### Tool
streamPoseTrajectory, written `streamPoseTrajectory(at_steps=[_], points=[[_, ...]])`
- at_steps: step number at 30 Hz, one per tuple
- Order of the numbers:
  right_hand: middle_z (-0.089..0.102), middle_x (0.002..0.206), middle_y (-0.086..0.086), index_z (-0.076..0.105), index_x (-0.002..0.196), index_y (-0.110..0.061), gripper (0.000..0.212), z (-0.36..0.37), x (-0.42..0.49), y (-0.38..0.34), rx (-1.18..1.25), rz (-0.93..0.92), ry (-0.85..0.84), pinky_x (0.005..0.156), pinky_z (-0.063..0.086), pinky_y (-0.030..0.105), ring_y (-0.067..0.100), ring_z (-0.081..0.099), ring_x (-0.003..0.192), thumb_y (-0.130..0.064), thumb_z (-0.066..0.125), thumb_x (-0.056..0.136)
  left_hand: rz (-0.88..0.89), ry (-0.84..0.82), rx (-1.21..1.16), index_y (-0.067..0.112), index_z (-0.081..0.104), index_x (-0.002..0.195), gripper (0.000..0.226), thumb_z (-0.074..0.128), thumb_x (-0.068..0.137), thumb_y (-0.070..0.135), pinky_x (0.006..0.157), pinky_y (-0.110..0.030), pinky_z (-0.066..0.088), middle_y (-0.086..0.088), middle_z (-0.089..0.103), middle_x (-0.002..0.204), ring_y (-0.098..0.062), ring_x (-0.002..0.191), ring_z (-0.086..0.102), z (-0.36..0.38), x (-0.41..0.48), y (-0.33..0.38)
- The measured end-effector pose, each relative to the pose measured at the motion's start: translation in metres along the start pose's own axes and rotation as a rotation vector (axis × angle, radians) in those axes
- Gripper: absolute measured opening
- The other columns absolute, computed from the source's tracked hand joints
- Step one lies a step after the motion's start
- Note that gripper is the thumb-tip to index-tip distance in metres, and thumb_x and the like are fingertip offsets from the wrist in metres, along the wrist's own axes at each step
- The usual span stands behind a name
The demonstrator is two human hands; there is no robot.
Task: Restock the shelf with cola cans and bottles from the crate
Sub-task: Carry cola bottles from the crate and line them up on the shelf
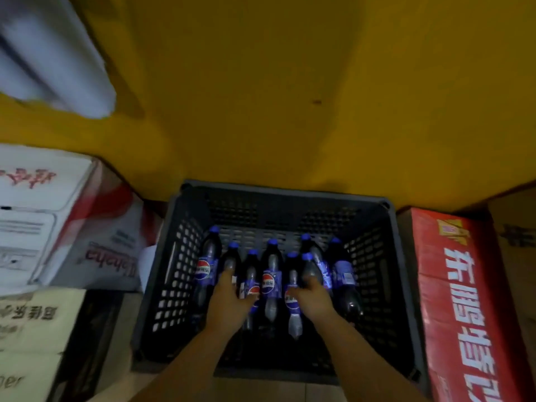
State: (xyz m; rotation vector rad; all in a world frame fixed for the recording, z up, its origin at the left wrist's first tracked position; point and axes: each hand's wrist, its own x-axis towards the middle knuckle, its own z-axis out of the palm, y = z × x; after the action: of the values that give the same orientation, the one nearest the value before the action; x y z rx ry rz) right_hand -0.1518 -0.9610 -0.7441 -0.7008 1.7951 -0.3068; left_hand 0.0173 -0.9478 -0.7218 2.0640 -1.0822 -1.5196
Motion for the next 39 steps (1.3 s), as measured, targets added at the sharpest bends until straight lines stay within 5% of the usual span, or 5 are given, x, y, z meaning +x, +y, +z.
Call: streamPoseTrajectory(at_steps=[4,13,16,28,39], points=[[0.054,0.124,0.014,0.035,0.141,-0.007,0.069,0.038,0.067,0.022,0.003,0.006,-0.005,0.086,0.043,0.030,0.027,0.055,0.110,-0.014,0.067,0.080,0.031,0.010,0.098,0.013,0.026,0.145,0.075,0.068,0.083,0.012,0.090,-0.030,0.043,-0.013,0.041,0.141,-0.028,0.124,0.047,0.028,0.075,-0.049],[0.058,0.122,0.018,0.050,0.125,-0.004,0.045,0.062,0.154,0.021,-0.144,-0.127,0.081,0.086,0.047,0.036,0.034,0.056,0.109,-0.018,0.060,0.084,-0.245,-0.210,0.536,0.002,0.028,0.140,0.084,0.075,0.074,0.024,0.091,-0.034,0.050,-0.016,0.047,0.136,-0.031,0.119,0.052,0.066,0.155,-0.071],[0.058,0.121,0.018,0.050,0.124,-0.005,0.042,0.067,0.155,0.015,-0.270,-0.139,0.090,0.086,0.047,0.037,0.035,0.056,0.109,-0.024,0.055,0.088,-0.300,-0.213,0.643,-0.001,0.009,0.146,0.107,0.080,0.071,0.026,0.101,-0.043,0.043,-0.018,0.041,0.142,-0.033,0.126,0.045,0.078,0.164,-0.069],[0.059,0.119,0.010,0.047,0.123,-0.007,0.067,0.076,0.175,-0.002,-0.913,-0.154,0.027,0.074,0.045,0.030,0.025,0.059,0.106,-0.062,0.051,0.084,-0.089,-0.020,1.111,-0.008,-0.003,0.143,0.099,0.065,0.083,0.031,0.097,-0.040,0.046,-0.021,0.042,0.137,-0.031,0.124,0.048,0.099,0.161,-0.093],[0.059,0.123,0.008,0.041,0.133,-0.020,0.080,0.069,0.163,0.016,-0.459,-0.199,0.165,0.081,0.048,0.032,0.028,0.056,0.111,-0.057,0.072,0.069,-0.162,-0.095,0.942,-0.002,0.004,0.145,0.102,0.072,0.076,0.030,0.102,-0.036,0.041,-0.022,0.028,0.144,-0.030,0.134,0.033,0.091,0.155,-0.082]])
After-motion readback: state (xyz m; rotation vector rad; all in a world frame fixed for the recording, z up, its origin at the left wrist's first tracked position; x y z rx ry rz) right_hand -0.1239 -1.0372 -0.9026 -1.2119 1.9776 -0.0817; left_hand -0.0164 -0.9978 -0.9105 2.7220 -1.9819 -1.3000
